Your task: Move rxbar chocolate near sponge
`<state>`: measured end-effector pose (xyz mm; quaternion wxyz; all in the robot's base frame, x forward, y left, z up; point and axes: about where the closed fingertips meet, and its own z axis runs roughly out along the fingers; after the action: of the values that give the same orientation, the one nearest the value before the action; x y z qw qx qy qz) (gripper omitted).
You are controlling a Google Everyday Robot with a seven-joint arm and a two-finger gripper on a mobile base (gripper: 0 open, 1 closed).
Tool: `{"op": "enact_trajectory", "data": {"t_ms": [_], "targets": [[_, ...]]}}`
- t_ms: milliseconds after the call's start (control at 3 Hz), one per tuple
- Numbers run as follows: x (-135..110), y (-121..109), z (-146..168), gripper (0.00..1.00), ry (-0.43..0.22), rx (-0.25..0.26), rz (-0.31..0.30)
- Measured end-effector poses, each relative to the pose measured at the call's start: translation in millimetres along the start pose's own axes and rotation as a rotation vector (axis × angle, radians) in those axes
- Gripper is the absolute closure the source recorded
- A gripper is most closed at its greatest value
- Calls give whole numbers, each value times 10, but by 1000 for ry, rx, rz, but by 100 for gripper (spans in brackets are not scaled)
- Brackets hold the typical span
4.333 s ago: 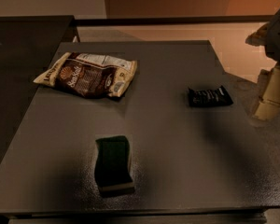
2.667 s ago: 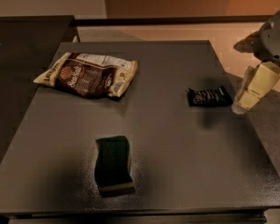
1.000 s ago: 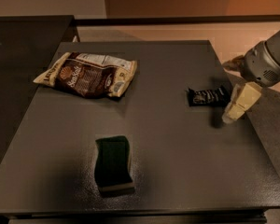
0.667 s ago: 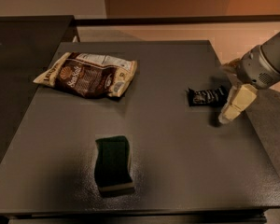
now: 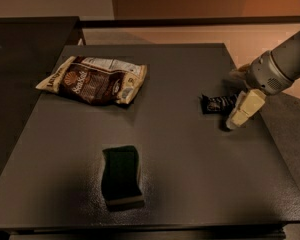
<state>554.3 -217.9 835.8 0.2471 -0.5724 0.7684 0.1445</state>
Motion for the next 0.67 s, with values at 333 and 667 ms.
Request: {"op": "enact_trajectory", "data": {"t_ms": [333,667], "targets": [[1,-33,72,18,-5,-12,6],[-14,-46,104,41,-8,-28,12]]}}
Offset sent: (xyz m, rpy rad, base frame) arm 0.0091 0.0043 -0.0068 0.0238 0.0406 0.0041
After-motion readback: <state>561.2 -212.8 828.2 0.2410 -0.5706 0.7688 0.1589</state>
